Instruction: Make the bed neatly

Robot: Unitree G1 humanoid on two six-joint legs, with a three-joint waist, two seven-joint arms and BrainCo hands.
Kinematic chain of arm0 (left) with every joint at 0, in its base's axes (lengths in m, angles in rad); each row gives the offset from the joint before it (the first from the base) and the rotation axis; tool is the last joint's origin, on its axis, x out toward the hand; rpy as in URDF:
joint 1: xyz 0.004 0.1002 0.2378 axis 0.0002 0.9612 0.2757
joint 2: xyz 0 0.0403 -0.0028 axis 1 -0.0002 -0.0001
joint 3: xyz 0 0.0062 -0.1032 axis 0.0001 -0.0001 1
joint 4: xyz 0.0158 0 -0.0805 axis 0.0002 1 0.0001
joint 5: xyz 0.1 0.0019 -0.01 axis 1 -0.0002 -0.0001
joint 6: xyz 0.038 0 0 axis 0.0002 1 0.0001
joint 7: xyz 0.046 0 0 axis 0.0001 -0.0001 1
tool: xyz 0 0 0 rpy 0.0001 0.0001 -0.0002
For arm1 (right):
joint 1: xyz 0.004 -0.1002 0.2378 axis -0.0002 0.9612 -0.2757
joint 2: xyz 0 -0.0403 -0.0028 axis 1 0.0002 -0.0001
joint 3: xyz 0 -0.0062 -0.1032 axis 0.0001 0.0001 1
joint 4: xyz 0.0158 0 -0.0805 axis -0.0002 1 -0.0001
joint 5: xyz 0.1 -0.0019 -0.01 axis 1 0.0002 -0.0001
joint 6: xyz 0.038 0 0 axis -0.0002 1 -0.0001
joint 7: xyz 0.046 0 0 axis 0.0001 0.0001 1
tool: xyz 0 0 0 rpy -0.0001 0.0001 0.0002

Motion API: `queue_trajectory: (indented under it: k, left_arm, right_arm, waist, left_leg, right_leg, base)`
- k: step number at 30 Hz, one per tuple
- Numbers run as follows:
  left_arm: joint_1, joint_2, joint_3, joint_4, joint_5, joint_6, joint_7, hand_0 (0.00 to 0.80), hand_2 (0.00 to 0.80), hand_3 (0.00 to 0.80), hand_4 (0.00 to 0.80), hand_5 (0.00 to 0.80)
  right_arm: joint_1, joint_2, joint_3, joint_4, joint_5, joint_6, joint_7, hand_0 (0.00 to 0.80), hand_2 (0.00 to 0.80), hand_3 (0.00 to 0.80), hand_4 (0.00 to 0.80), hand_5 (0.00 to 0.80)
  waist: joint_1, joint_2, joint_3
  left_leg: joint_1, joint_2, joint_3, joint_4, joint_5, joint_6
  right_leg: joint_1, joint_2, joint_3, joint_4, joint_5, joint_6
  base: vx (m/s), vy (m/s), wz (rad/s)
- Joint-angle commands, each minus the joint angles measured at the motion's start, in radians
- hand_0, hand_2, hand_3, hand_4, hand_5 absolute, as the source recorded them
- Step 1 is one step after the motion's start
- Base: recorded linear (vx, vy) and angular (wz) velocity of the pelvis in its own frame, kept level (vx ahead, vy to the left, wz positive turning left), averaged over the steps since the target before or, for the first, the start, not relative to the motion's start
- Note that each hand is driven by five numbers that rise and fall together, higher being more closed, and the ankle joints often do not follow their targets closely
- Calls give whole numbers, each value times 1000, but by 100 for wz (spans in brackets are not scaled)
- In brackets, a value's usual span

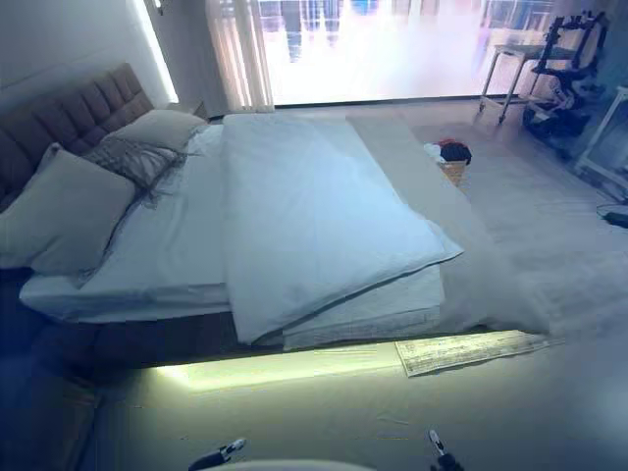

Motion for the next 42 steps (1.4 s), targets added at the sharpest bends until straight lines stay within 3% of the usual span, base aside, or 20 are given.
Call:
queue_trajectory:
  k: [1, 10, 24, 32, 34, 36, 37, 39, 41, 42]
  left_arm:
    - [-76, -28, 19, 51, 25, 0, 1, 0, 0, 0, 0, 0]
    - [-79, -32, 16, 47, -34, 53, -92, 0, 0, 0, 0, 0]
    - [-81, -26, 10, 62, 2, 54, -38, 0, 0, 0, 0, 0]
    - [-80, -21, 14, 97, 92, 87, -26, 0, 0, 0, 0, 0]
    - [-83, -19, 22, 92, 49, 78, -15, 0, 0, 0, 0, 0]
    - [-101, -15, 49, 70, -19, 66, 12, 0, 0, 0, 0, 0]
    - [-114, -14, 58, 56, -44, 54, 17, 0, 0, 0, 0, 0]
    - [-134, -18, 57, 39, -70, 33, 13, 0, 0, 0, 0, 0]
    - [-142, -24, 58, 36, -65, 25, 19, 0, 0, 0, 0, 0]
    - [-137, -25, 56, 40, -71, 25, 18, 0, 0, 0, 0, 0]
  right_arm:
    - [-92, 27, -24, 56, 1, -1, 0, 0, 0, 0, 0, 0]
    - [-97, 25, -18, 45, -15, 22, -7, 0, 0, 0, 0, 0]
    - [-110, 35, 33, 43, -80, 89, -29, 0, 0, 0, 0, 0]
    - [-85, 63, 48, 45, -44, 69, -4, 0, 0, 0, 0, 0]
    - [-89, 61, 52, 45, -58, 69, 1, 0, 0, 0, 0, 0]
    - [-105, 51, 61, 31, -95, 72, -9, 0, 0, 0, 0, 0]
    - [-113, 44, 75, 15, -116, 73, -24, 0, 0, 0, 0, 0]
    - [-127, 25, 99, -3, -184, 81, -58, 0, 0, 0, 0, 0]
    - [-136, 5, 116, 1, -219, 106, -83, 0, 0, 0, 0, 0]
    - [-139, -8, 115, 15, -237, 112, -93, 0, 0, 0, 0, 0]
  waist:
    - [-19, -11, 19]
    - [-23, -10, 23]
    - [1, -33, 48]
    - [6, -51, 61]
    - [4, -50, 71]
    - [2, -59, 101]
    - [5, -62, 123]
    - [18, -49, 162]
    - [27, -24, 183]
    - [29, -7, 187]
  left_leg:
    - [27, -8, -10, 11, -74, 21]
    - [23, -5, -10, 14, -70, 19]
    - [6, -5, -33, 4, -48, 21]
    - [-18, 4, -35, 4, -39, 20]
    - [-27, 10, -34, 36, -41, 17]
    - [-107, 22, -27, 221, -57, 10]
    - [-188, 31, -31, 363, -23, 1]
    - [-315, 21, -71, 504, 42, -7]
    - [-340, 20, -87, 436, 84, -20]
    - [-331, 32, -73, 352, 108, -30]
  right_leg:
    - [-26, -4, 55, -2, 22, 33]
    - [-31, 0, 58, -2, 24, 32]
    - [-39, 5, 39, -2, 29, 32]
    - [-57, 6, 13, -1, 32, 34]
    - [-65, 6, 18, 20, 23, 26]
    - [-86, -2, 20, 83, 0, 1]
    - [-91, -5, 12, 112, -14, -20]
    - [-98, 3, 15, 173, -47, -48]
    - [-88, 15, 30, 202, -74, -48]
    - [-74, 26, 35, 202, -89, -44]
  base:
    - [0, 0, 0]
    - [0, 0, 0]
    - [34, -17, 0]
    - [59, -94, 4]
    - [-26, -108, 4]
    - [-77, -120, 3]
    - [-88, -120, 8]
    - [-41, -31, 9]
    - [144, 129, -4]
    - [278, 176, -14]
